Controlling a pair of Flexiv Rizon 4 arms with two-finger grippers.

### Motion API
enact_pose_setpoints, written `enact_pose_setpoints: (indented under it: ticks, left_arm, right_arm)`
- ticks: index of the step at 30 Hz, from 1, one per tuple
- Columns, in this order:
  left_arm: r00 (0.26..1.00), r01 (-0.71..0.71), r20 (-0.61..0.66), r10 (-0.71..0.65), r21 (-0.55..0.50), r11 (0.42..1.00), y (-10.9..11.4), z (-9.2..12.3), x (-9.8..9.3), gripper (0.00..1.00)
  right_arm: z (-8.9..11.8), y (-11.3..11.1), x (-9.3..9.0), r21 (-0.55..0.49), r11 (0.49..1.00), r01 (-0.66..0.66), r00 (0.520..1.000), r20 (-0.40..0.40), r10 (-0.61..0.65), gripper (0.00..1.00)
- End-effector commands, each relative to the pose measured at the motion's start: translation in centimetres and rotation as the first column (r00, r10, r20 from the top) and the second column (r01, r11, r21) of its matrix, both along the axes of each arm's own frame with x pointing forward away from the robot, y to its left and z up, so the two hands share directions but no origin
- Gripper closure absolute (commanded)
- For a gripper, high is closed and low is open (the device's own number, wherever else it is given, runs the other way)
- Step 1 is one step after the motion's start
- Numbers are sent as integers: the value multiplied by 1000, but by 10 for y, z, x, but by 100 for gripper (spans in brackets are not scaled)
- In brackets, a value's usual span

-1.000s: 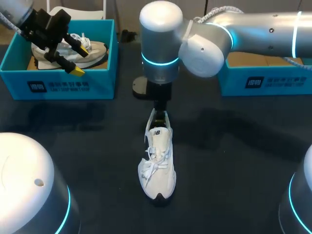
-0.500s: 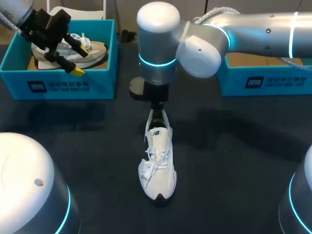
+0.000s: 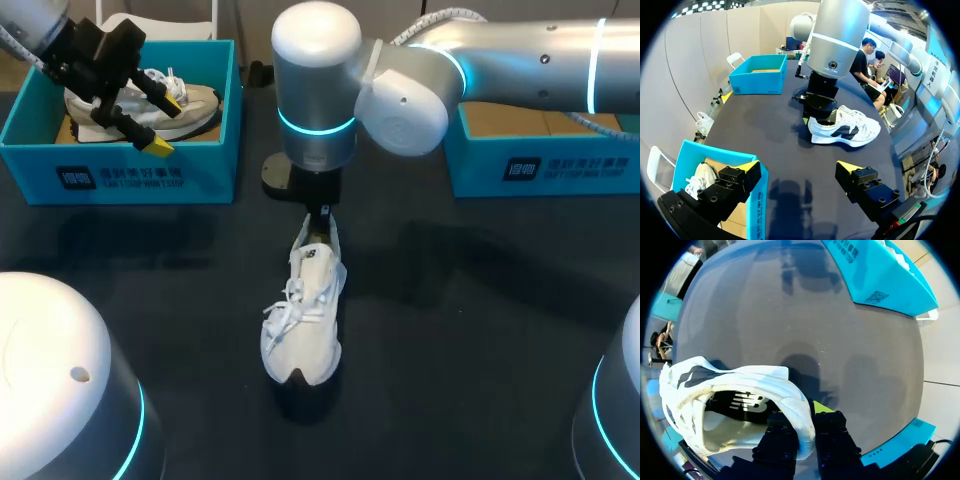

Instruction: Take the shoe out of the shoebox, open the shoe tongue, remove and reinsert the insole, then place the shoe into the shoebox

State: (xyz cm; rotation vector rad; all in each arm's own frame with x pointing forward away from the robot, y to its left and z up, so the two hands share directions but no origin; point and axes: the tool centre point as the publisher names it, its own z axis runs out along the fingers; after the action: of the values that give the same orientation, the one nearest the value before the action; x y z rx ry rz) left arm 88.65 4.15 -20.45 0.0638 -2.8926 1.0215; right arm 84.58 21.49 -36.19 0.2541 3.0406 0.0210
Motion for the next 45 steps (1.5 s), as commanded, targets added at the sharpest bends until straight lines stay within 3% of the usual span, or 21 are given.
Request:
enact_pose_setpoints:
  ticks: [1, 17, 27, 31, 45]
  left_arm:
    - [1000, 2, -1, -2, 2, 1000, 1, 1, 0, 0]
    - [1000, 2, -1, -2, 2, 1000, 1, 1, 0, 0]
    - [1000, 2, -1, -2, 2, 1000, 1, 1, 0, 0]
    - [1000, 2, -1, -2, 2, 1000, 1, 1, 0, 0]
    - [1000, 2, -1, -2, 2, 1000, 1, 1, 0, 0]
  right_arm:
    - [28, -11, 1, 9, 1000, 7, 1000, 4, -7, 100]
    - [130, -39, 33, -40, 999, -4, 999, 54, 7, 100]
    - [177, -50, 53, -53, 997, -49, 995, 88, 53, 100]
    - [190, -56, 61, -51, 997, -54, 994, 95, 58, 100]
    - [190, -56, 61, -51, 997, -54, 994, 95, 58, 100]
